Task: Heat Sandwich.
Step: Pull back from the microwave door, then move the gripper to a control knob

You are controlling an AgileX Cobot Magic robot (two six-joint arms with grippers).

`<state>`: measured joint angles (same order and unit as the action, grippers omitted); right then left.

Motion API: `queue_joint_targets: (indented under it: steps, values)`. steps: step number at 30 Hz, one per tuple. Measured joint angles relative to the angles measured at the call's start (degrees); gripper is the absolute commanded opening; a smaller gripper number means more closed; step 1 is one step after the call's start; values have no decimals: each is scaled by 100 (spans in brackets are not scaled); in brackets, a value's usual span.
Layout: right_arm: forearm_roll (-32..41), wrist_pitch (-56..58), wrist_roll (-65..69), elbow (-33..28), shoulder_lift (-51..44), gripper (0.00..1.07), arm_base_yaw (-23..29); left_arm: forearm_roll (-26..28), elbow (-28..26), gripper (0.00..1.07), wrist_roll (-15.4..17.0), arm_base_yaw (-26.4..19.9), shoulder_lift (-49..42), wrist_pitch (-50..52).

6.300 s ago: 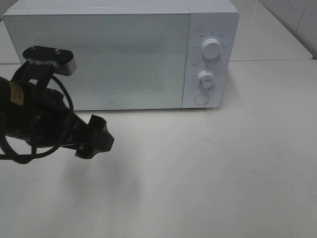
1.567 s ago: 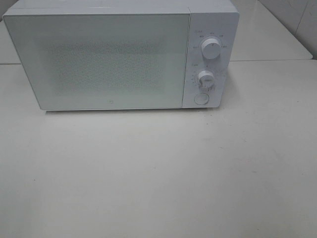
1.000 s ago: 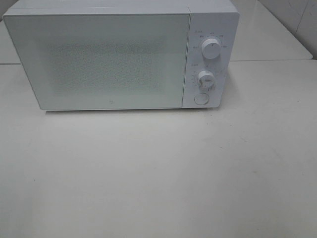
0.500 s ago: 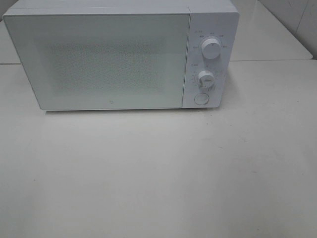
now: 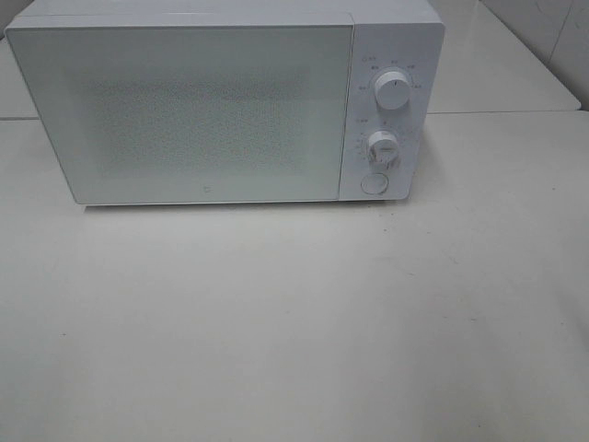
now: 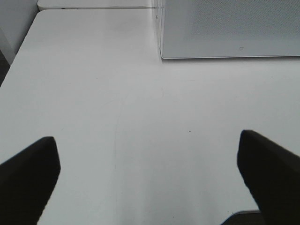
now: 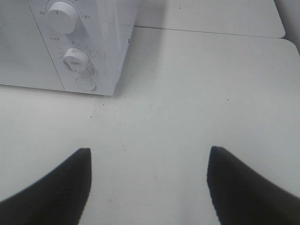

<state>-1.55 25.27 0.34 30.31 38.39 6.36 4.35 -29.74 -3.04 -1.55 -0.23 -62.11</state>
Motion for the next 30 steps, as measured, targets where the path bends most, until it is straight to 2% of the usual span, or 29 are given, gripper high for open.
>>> queue_joint_targets:
  steps: [25,30]
  values:
    - [0,-2292,155,0,1919,68,0,0,0,98,0,0,0,0]
    - [0,-3272,160,-241,2280,68,0,0,0,98,0,0,0,0]
